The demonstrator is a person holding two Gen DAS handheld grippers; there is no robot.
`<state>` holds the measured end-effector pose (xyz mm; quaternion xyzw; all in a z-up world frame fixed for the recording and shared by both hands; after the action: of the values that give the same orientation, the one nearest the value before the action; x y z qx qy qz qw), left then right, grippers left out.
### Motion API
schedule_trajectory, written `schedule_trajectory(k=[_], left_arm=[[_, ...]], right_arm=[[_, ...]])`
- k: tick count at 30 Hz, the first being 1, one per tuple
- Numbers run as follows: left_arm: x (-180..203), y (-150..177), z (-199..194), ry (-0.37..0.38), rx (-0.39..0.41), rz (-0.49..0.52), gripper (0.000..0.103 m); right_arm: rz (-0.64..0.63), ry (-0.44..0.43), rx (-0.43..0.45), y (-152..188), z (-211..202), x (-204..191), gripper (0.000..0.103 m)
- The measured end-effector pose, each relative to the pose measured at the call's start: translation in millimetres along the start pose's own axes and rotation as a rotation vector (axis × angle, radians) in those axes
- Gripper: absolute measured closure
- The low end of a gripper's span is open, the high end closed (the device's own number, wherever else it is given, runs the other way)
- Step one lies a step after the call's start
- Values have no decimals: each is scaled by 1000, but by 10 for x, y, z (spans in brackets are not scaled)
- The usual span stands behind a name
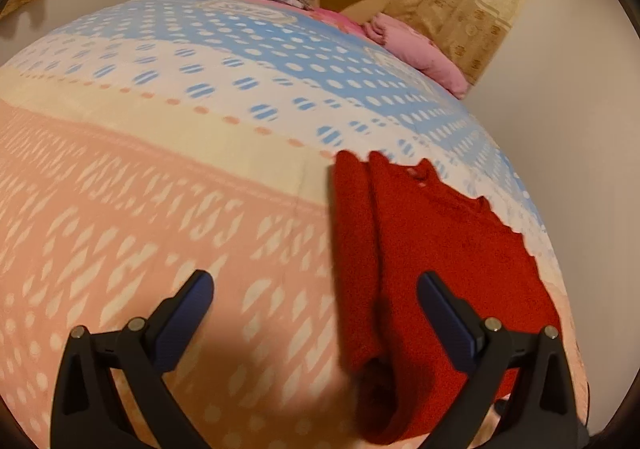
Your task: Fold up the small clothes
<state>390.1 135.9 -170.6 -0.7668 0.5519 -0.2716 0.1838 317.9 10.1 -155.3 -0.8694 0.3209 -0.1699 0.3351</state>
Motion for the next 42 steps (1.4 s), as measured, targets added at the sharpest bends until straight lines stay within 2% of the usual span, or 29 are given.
schedule_trajectory(k=[6,11,17,21,25,26,28,29,30,31,32,35,42], left_arm=[[221,-89,218,-24,-27,105,1],[253,-128,369,1,-62,85,4],[327,-191,482,67,-79,90,17],[358,-243,525,75,-88,112,23],[399,-275,551,81,-107,133,24],[408,-286,558,80,-107,137,27],[440,-286,592,110,-133,139,45],[451,-277,618,125,-153,133,58],[460,-277,628,131,-156,124,68],[484,-277,634,144,-157,122,75],[505,-272,638,157,-165,121,84],[542,-282,617,163,-166,101,89],[587,-343,533,153,-172,94,90]], right_arm=[[-8,0,-16,-99,144,-77,51],[-4,11,-43,-97,221,-106,51],[-34,18,-75,-126,336,-163,51],[-58,28,-91,-123,393,-227,51],[-50,18,-90,-107,396,-211,51],[-47,11,-89,-103,388,-202,53],[-35,-9,-87,-113,377,-168,66],[-29,-16,-84,-115,371,-158,75],[-25,-21,-79,-107,356,-161,79],[-21,-32,-71,-107,331,-157,83],[-19,-38,-63,-111,320,-179,92],[1,-61,-32,-124,243,-171,95],[59,-103,20,-151,99,-45,96]])
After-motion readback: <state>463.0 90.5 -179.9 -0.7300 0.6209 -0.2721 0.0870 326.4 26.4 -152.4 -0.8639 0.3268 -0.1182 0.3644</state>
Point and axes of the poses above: each gripper's, at about its wrist camera, not at the fingertips, and z roughly the way its jaws point, x to its right, y to its underside, the point moved 5 cm from there along z, roughly the way its jaws point, and after that the axes turned 14 degrees about -y, right-handed, at the moved point
